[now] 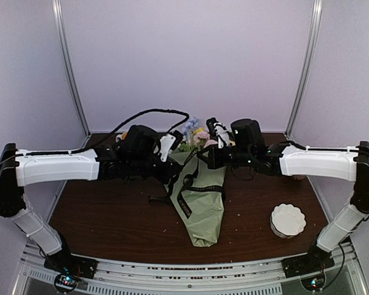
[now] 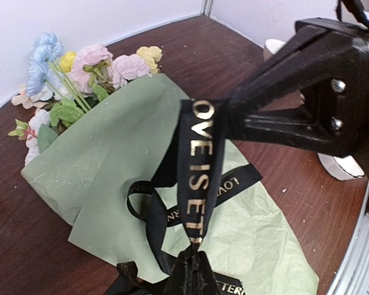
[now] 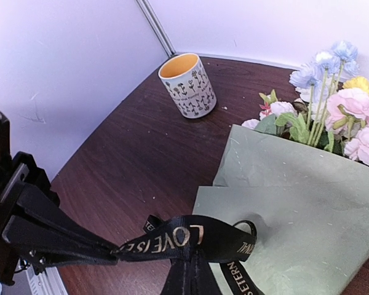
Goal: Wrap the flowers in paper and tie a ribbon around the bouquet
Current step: Cross the ribbon over the folded bouquet.
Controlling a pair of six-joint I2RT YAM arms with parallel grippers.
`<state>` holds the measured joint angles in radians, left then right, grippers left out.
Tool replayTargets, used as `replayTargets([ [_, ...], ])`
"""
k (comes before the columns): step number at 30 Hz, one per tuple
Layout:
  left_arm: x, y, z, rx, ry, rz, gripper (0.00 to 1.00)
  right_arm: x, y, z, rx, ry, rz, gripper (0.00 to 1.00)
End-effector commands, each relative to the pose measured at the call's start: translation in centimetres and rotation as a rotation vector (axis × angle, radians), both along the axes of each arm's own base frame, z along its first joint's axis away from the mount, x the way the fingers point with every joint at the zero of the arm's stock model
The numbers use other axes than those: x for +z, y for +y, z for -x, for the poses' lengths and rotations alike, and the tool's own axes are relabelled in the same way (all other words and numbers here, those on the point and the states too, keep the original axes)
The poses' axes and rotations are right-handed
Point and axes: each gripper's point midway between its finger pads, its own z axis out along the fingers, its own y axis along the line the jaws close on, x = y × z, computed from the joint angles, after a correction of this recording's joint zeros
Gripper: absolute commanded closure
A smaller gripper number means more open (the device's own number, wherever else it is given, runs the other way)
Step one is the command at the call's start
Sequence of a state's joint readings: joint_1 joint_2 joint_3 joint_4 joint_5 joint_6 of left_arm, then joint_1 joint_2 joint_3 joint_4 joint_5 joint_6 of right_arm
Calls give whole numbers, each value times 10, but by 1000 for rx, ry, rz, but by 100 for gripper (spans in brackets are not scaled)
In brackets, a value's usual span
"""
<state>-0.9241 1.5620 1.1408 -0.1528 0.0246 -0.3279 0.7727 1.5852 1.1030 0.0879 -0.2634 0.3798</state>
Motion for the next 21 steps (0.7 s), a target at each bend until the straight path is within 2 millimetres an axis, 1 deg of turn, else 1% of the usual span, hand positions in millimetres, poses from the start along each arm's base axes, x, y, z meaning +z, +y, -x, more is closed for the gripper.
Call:
replayTargets([
  [1,5,15,-14,102,-34,-80,100,16,-31,-9,-137,-51,98,100],
  [4,-1,14,-21,94,-51,-148,100,21,-44,-14,-197,-51,142,100],
  [6,-2,8,-18,57,-37,-160,100,15,-55,-16,-235,-33,186,100],
  [7,-2,4,-12,18,-20,-150,100,11,-61,-16,-252,-21,204,100],
  [9,-5,-3,2,-63,7,-130,100,9,-70,-12,-267,-17,197,100],
  [10,-8,-7,10,-102,19,-122,97,8,-72,-9,-264,-16,191,100],
  [11,-12,-10,19,-157,34,-120,89,6,-74,-6,-258,-12,188,100],
  [14,-18,-20,47,-330,83,-94,55,-6,-75,1,-236,12,205,100],
  [15,-16,-22,51,-359,85,-82,45,-9,-76,2,-233,18,211,100],
  [16,-13,-23,53,-376,80,-71,38,-11,-76,3,-230,20,214,100],
  [17,-10,-23,51,-377,71,-62,33,-12,-76,3,-228,23,215,100],
  [18,-7,-22,45,-364,60,-54,32,-14,-76,3,-225,26,217,100],
  [19,-5,-19,36,-335,54,-46,31,-14,-75,4,-219,28,216,100],
  [21,-6,-10,11,-256,84,-19,30,-13,-73,3,-215,28,214,100],
])
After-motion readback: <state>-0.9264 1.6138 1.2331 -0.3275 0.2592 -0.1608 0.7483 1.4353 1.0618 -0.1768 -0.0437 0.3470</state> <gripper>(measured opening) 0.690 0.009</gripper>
